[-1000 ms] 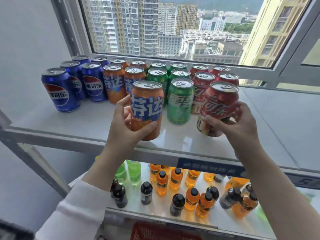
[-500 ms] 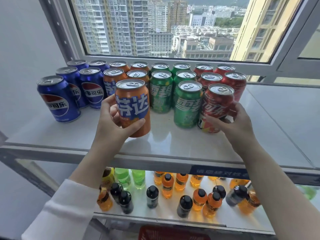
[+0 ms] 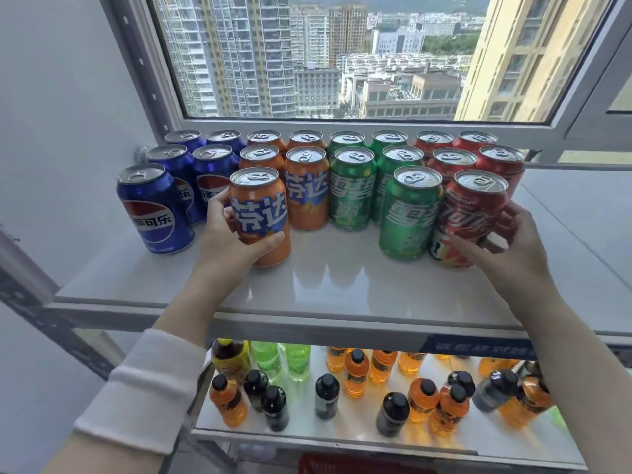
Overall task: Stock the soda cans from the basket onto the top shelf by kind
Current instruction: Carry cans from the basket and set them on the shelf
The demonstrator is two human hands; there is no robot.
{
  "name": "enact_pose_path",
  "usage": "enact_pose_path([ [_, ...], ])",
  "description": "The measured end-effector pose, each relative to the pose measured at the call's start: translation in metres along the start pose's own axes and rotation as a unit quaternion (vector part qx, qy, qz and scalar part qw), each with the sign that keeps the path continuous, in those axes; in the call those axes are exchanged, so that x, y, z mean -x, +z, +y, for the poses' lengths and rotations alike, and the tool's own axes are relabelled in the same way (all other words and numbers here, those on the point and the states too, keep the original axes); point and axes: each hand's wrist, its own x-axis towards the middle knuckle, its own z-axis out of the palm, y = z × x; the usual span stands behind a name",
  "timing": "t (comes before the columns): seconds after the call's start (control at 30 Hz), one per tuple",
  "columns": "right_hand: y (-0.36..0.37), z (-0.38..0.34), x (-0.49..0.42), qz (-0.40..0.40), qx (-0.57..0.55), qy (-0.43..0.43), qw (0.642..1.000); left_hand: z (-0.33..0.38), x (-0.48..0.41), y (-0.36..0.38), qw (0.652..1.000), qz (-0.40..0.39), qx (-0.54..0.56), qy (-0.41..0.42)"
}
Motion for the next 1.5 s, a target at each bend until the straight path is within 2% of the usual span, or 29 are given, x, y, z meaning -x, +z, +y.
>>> enact_pose_path([
  [0.53,0.009,-0.007,0.005,0.057,0.029,0.014,0.998,-0.011,-0.015,0.001,1.0,0.008,-0.017,0.016],
  [1.17,-0.002,-0.003,-0.004,-0.003,0.008,0.02,1.0,-0.013,-0.016,0.003,0.999,-0.002,-0.023,0.028],
  [1.4,0.008,0.002,-0.006,0.056,0.027,0.028,0.998,-0.014,-0.015,0.005,0.999,-0.002,-0.035,0.024],
  [1.5,0.007,0.0,-0.005,0.054,0.013,0.023,0.998,-0.013,-0.014,0.006,0.999,-0.003,-0.039,0.022],
])
